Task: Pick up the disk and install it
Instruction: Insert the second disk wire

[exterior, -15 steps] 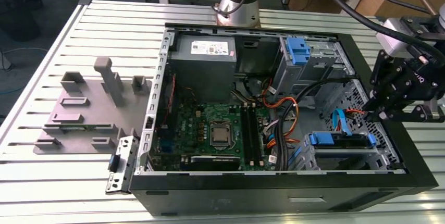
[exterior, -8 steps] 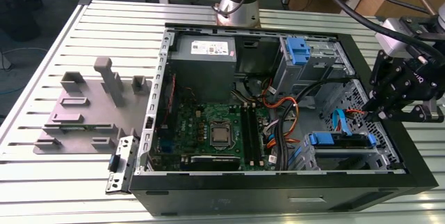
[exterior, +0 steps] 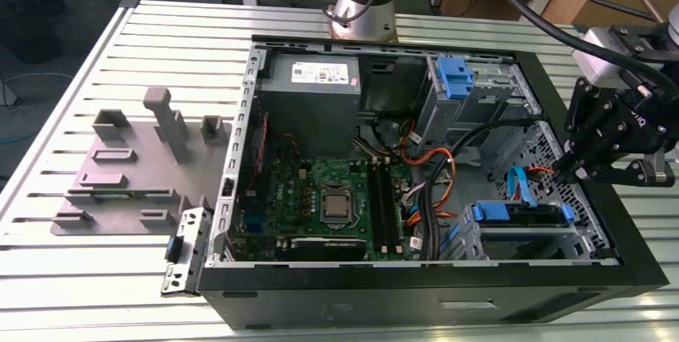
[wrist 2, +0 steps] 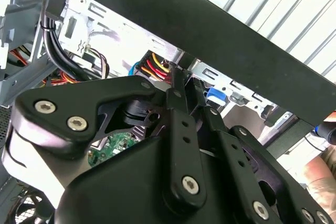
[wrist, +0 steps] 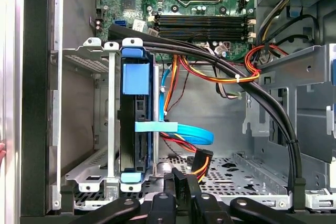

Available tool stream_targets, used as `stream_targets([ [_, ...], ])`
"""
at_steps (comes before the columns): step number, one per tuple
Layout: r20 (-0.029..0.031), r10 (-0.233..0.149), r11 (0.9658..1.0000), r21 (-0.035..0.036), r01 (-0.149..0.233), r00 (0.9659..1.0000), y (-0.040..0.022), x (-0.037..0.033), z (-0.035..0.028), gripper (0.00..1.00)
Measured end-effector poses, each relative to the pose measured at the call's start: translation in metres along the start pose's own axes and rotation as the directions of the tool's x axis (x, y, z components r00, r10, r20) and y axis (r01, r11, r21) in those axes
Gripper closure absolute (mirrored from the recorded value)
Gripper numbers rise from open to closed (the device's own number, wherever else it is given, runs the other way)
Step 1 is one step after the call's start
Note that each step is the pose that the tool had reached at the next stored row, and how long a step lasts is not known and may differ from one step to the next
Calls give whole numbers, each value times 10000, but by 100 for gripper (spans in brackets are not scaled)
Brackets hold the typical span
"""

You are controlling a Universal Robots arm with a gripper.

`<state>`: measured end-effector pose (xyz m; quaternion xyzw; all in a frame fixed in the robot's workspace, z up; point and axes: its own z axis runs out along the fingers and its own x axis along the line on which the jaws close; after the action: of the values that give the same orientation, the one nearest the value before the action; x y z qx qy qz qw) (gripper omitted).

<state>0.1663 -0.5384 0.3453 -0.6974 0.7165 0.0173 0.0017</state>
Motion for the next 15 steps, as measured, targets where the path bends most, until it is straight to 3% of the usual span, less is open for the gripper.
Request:
stream_targets([
  [3,1,1,10000,0,-1,10000,5,0,1,80],
  [9,0,0,10000,15,0,10000,94,25,2,80],
  [15,1,-1,10000,17,1,10000,122,145,0,80],
])
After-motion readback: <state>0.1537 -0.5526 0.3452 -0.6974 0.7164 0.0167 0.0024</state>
